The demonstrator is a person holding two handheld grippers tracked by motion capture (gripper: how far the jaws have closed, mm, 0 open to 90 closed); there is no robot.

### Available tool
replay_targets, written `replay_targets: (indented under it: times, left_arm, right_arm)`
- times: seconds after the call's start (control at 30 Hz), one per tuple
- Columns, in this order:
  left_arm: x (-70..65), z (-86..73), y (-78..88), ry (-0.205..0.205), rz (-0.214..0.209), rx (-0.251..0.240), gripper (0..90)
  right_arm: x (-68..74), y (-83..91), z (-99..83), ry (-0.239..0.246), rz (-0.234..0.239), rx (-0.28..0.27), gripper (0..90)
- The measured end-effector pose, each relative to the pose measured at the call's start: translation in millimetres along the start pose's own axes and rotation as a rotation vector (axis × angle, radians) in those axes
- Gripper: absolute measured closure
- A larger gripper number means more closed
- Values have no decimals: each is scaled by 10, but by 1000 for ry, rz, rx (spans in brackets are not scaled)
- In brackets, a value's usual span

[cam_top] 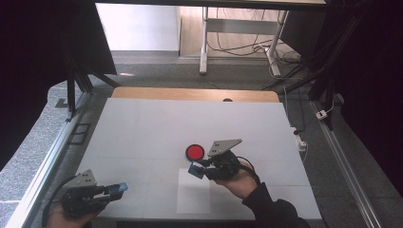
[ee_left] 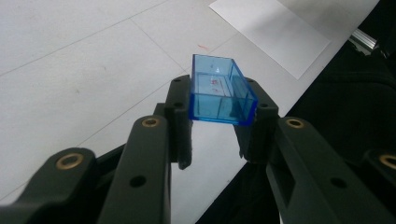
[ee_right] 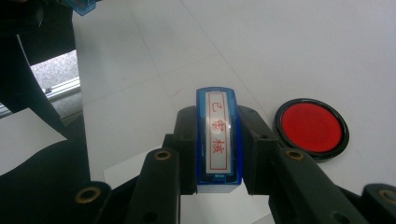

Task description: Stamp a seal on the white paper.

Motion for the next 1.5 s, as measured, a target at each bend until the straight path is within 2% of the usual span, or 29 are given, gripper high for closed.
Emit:
replay_targets:
  times: [0.67, 1.07, 1.5]
  left_arm:
    - [-5, 0, 0, -6, -5, 0, 685]
    - [-11, 1, -2, -12, -8, 0, 685]
    - [-12, 1, -4, -14, -10, 3, 685]
  right_arm:
    - [60, -132, -137, 31, -2, 62, 714]
    - [89, -260, -224, 60, -15, 114, 714]
    - [88, -374, -289, 88, -31, 147, 714]
Point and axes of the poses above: each handheld gripper's, and its own axes: y roughly backward along the jaws, z roughly out of its top, x roughly to its left, the point moved 5 cm from there along -y, roughly forward along the jaws, and after that the axes turned 8 degrees about -y, right-handed, at the moved point
